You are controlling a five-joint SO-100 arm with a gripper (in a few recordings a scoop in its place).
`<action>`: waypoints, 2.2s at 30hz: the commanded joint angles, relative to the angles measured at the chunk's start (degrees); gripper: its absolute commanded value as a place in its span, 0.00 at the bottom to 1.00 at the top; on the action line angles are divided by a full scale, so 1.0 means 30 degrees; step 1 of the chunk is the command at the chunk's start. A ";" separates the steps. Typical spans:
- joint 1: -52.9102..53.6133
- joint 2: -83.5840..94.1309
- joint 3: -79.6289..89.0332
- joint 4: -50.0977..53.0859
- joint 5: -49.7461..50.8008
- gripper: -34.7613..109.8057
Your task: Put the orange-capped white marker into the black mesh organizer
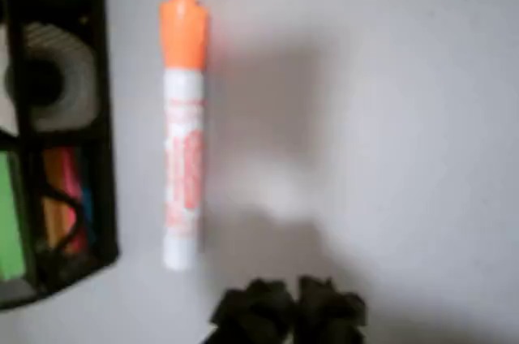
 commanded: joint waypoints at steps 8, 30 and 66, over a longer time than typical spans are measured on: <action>0.0000 0.0117 0.0029 -0.0293 -0.0264 0.24; -0.1260 0.0117 0.0029 -0.0205 -0.1641 0.24; 0.0996 -2.6484 -1.4004 -0.6592 0.1025 0.38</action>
